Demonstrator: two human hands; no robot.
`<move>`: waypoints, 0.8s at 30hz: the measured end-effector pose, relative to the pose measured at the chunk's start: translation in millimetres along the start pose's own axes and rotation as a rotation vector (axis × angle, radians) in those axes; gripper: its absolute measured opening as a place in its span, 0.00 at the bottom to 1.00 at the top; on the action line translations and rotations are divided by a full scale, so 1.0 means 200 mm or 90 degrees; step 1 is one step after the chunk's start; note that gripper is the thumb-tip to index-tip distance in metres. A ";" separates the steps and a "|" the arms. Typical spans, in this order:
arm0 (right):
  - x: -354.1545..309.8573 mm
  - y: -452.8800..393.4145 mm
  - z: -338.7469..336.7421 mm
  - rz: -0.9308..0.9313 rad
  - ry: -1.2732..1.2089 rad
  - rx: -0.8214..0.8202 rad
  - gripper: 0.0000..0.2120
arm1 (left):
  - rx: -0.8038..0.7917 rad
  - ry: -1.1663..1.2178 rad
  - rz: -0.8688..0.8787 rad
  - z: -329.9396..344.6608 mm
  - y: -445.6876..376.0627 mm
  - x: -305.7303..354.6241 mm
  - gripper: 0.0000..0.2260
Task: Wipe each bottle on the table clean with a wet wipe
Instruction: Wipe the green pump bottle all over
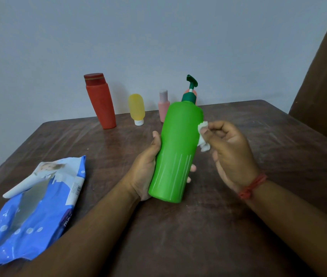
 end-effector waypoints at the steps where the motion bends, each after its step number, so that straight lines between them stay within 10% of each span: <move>1: 0.03 0.02 0.02 0.030 -0.015 -0.035 0.06 | 0.004 0.007 0.000 0.00 0.00 0.00 0.33; 13: 0.01 0.00 0.00 -0.055 0.110 -0.047 0.07 | 0.010 -0.008 -0.027 -0.01 0.01 0.00 0.35; 20: -0.17 0.11 0.07 -0.575 0.660 -0.059 0.06 | 0.020 -0.003 -0.039 -0.01 0.00 -0.01 0.34; 24: -0.16 0.06 0.11 -0.595 0.746 -0.096 0.11 | 0.030 0.003 -0.027 -0.01 0.00 0.00 0.34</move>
Point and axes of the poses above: each hand's wrist, its own y-axis away from the middle knuckle, its own z-axis out of the palm, x = y × z, the point moved 7 cm from there along -y, towards the middle knuckle, and after that the axes turned 7 degrees about y, right-handed, at the moved point
